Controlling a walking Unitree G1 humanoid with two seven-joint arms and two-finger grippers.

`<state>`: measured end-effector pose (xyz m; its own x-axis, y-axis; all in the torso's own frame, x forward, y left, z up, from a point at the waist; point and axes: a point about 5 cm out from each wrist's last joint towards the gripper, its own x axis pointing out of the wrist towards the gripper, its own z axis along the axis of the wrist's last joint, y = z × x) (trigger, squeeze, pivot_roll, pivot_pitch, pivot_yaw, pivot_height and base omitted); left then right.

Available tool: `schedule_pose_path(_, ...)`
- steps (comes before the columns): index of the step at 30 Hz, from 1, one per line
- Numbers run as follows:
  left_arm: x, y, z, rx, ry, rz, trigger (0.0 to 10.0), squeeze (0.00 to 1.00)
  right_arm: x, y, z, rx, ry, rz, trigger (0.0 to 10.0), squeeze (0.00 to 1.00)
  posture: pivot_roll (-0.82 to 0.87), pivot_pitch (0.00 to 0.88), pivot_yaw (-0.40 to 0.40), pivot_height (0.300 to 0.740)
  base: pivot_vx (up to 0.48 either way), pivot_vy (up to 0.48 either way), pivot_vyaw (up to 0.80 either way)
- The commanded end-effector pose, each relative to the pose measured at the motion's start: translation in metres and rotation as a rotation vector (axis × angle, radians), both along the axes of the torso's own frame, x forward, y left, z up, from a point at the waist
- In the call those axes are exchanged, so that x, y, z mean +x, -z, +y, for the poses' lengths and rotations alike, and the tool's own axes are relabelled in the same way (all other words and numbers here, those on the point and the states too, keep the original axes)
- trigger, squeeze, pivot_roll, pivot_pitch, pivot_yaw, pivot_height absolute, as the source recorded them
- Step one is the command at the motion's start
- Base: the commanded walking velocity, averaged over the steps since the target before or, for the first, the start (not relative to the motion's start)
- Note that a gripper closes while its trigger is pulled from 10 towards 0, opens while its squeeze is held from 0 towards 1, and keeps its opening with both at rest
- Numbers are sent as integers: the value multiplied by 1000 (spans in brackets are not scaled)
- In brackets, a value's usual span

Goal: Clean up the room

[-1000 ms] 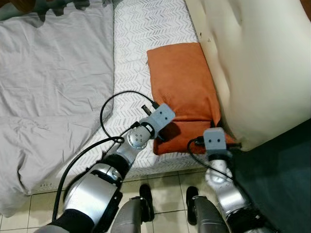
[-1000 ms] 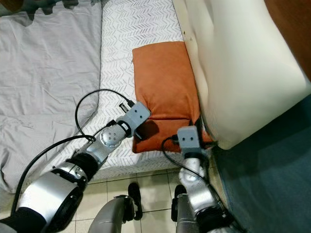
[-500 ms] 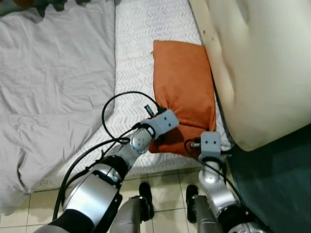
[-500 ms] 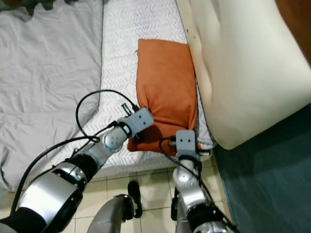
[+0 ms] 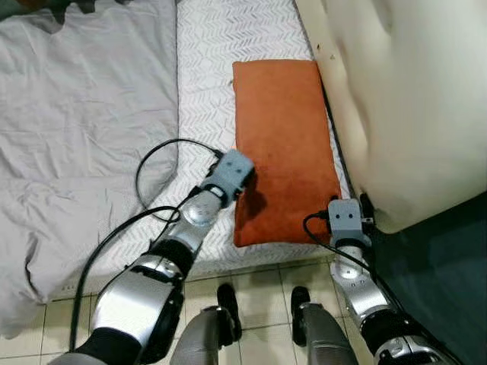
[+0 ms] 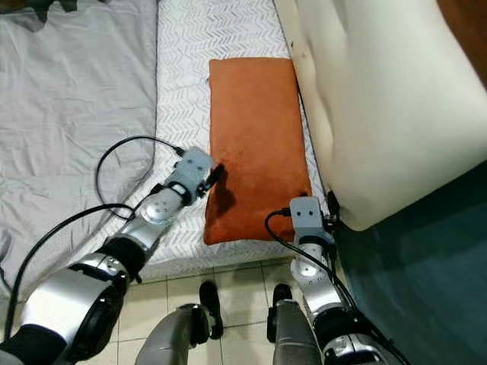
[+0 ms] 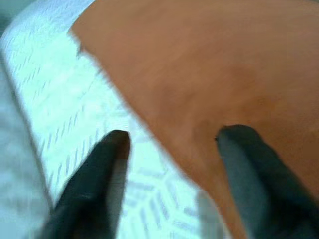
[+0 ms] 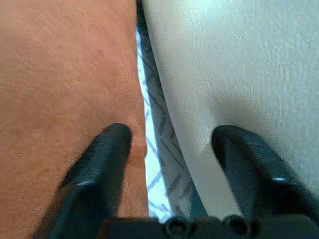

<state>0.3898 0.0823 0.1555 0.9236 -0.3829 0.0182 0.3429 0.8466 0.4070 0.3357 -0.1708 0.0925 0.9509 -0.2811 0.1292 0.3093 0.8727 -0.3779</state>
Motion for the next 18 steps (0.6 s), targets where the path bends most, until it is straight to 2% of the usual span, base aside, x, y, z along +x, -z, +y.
schedule_pose_path(1,-3,9,13,-66,-17,27,10000,1000,0,-28,-8,-32,-5,-153,10000,1000,-152,426,100,740,0,0,0)
schedule_pose_path(2,-3,9,13,-66,-17,27,10000,1000,0,-28,-8,-32,-5,-153,10000,1000,-152,426,100,740,0,0,0)
schedule_pose_path(4,-8,9,32,-199,-38,-10,10000,1000,-6,-54,-4,-6,-62,-273,10000,1000,-134,366,93,740,0,0,0)
schedule_pose_path(6,-21,16,49,-273,-40,-60,10000,1000,-12,-78,3,53,-139,-366,10000,1000,-114,338,87,740,0,0,0)
schedule_pose_path(8,-40,28,58,-283,-36,-65,10000,1000,-14,-86,13,151,-224,-369,10000,1000,-89,320,82,740,0,0,0)
schedule_pose_path(9,-40,28,58,-283,-36,-65,10000,1000,-14,-86,13,151,-224,-369,10000,1000,-89,320,82,740,0,0,0)
schedule_pose_path(10,-47,35,60,-278,-34,-55,10000,1000,-12,-86,18,196,-267,-349,10000,94,-72,308,74,740,0,0,0)
schedule_pose_path(11,-56,45,64,-288,-46,-23,10000,1000,-11,-81,24,301,-307,-299,10000,94,-72,308,74,740,0,0,0)
schedule_pose_path(12,-56,45,64,-288,-46,-23,10000,1000,-11,-81,24,301,-307,-299,10000,94,-72,308,74,740,0,0,0)
schedule_pose_path(13,-75,70,73,-294,-71,58,10000,0,-6,-55,35,540,-354,-134,10000,0,-59,299,65,740,0,0,0)
schedule_pose_path(15,-91,89,78,-300,-92,130,10000,0,-4,-30,45,694,-393,11,10000,0,-35,298,51,740,0,0,0)
schedule_pose_path(18,-105,103,85,-301,-122,181,10000,0,-2,-3,52,805,-417,158,10000,0,-20,310,44,740,0,0,0)
